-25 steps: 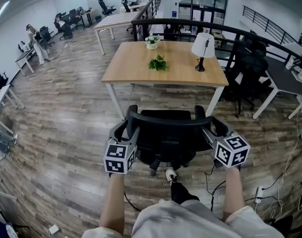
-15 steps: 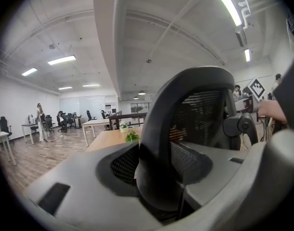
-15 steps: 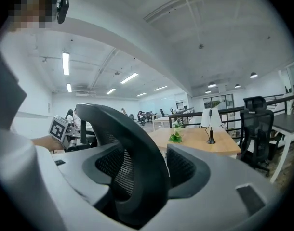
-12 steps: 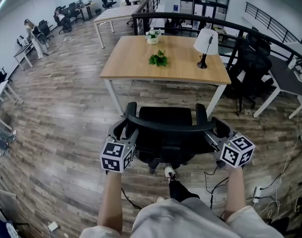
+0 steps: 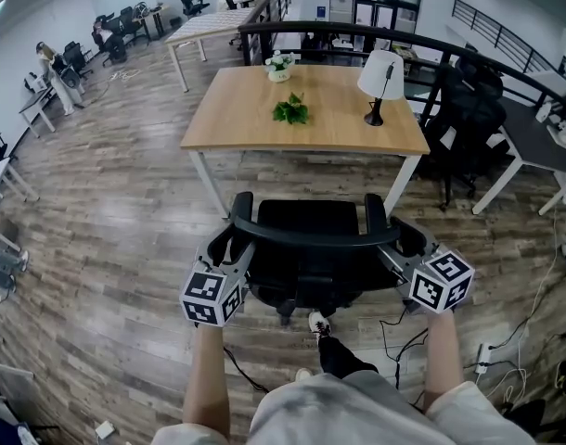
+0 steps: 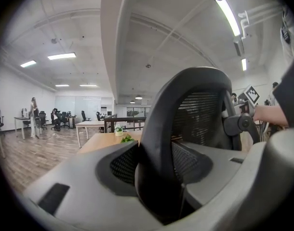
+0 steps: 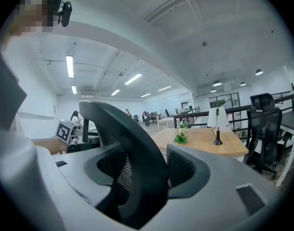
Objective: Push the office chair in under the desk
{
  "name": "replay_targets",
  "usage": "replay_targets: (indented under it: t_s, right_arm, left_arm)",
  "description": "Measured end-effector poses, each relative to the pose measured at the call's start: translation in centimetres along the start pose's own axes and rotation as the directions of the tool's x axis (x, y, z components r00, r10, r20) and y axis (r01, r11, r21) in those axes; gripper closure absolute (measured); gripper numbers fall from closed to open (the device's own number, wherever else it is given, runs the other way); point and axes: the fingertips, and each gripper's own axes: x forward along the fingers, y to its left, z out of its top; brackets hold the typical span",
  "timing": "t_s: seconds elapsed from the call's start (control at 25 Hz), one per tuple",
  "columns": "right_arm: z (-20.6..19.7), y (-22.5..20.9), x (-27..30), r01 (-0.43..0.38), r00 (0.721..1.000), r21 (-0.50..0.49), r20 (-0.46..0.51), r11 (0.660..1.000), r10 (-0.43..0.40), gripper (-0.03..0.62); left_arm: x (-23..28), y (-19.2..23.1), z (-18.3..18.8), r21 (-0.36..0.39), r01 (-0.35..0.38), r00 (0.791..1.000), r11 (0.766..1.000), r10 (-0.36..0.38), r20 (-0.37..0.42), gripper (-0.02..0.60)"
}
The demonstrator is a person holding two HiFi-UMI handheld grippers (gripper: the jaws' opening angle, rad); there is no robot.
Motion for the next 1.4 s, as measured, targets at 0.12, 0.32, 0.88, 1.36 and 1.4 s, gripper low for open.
replay_targets:
  t_s: [0.12, 0.32, 0.88, 1.36, 1.4]
  right_arm:
    - [0.1, -0.3, 0.3, 0.012, 1.0, 0.003, 0.023, 1.0, -0.012, 0.322]
    - [0.1, -1.1, 0.9, 0.01, 0.999, 0.018, 0.036, 1.0, -0.01, 0.326]
    - [1.7, -3.6, 5.6, -0.027, 0.999, -0.01, 0.04, 1.0, 0.028, 0.327]
    - [2.6, -6.8, 8.9, -0.048, 0.996, -0.011, 0.073, 0.999, 0.048, 0.321]
    - [2.7, -7.0, 9.2, -0.052, 0.996, -0.012, 0.069, 0.999, 0.053, 0.321]
  left_arm:
    - [0.3, 0.2, 0.0, -0.021, 0.011, 1.0, 1.0, -0.01, 0.021, 0.331]
    - [1.3, 0.4, -0.1, -0.042, 0.04, 0.999, 0.998, -0.038, 0.035, 0.328]
    - [5.9, 4.0, 0.8, -0.064, 0.021, 1.0, 0.998, -0.019, 0.025, 0.331]
    - [10.2, 6.1, 1.4, -0.097, 0.023, 0.998, 0.995, -0.018, 0.053, 0.328]
    - [10.5, 6.3, 1.4, -0.103, 0.025, 0.998, 0.994, -0.02, 0.054, 0.328]
